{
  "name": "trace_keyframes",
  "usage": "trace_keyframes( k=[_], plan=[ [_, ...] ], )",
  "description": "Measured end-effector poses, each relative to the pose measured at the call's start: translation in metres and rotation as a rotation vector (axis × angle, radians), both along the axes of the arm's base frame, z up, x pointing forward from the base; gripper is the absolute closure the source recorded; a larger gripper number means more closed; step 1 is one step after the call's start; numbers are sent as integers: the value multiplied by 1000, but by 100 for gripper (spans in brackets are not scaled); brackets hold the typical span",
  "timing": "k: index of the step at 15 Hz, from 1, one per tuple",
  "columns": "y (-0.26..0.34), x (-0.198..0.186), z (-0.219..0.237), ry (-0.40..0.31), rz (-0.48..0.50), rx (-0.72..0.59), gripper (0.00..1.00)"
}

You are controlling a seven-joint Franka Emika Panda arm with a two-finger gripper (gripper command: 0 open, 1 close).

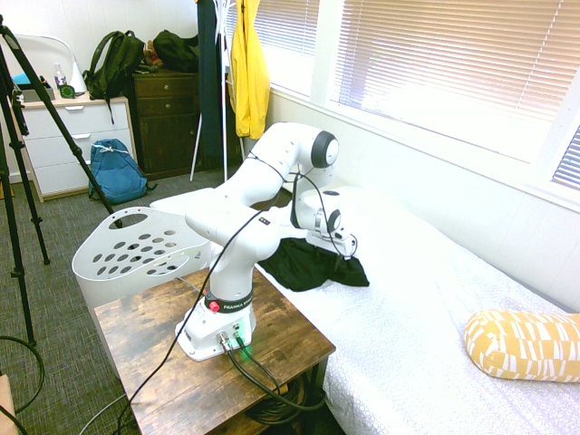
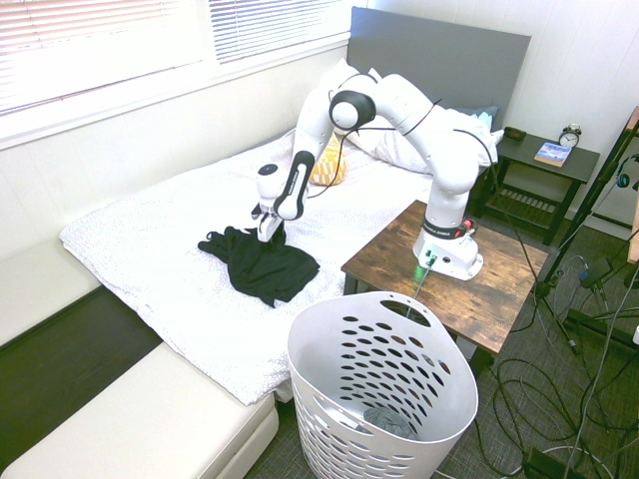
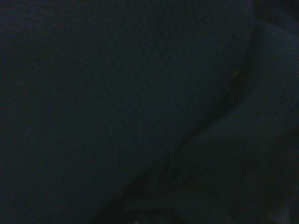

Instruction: Put my clothes in the laundry bag

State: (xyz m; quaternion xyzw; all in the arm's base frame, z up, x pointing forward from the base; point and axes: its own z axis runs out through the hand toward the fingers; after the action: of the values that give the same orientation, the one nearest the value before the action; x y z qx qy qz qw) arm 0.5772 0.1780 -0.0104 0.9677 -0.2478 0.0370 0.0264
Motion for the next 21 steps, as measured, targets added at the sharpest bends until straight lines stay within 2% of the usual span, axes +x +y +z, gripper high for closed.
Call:
trace_keyframes(
  k=[1,3,7,13,21],
  plan=[
    [-3,6,-23,8,-8,11,100],
    [-3,20,-39,9,-6,31,100],
    [-12,35,-31,6,-43,74,100],
    [-27,39,-31,-16,-87,123,100],
    [-32,37,-29,-42,-79,135,100]
  ],
)
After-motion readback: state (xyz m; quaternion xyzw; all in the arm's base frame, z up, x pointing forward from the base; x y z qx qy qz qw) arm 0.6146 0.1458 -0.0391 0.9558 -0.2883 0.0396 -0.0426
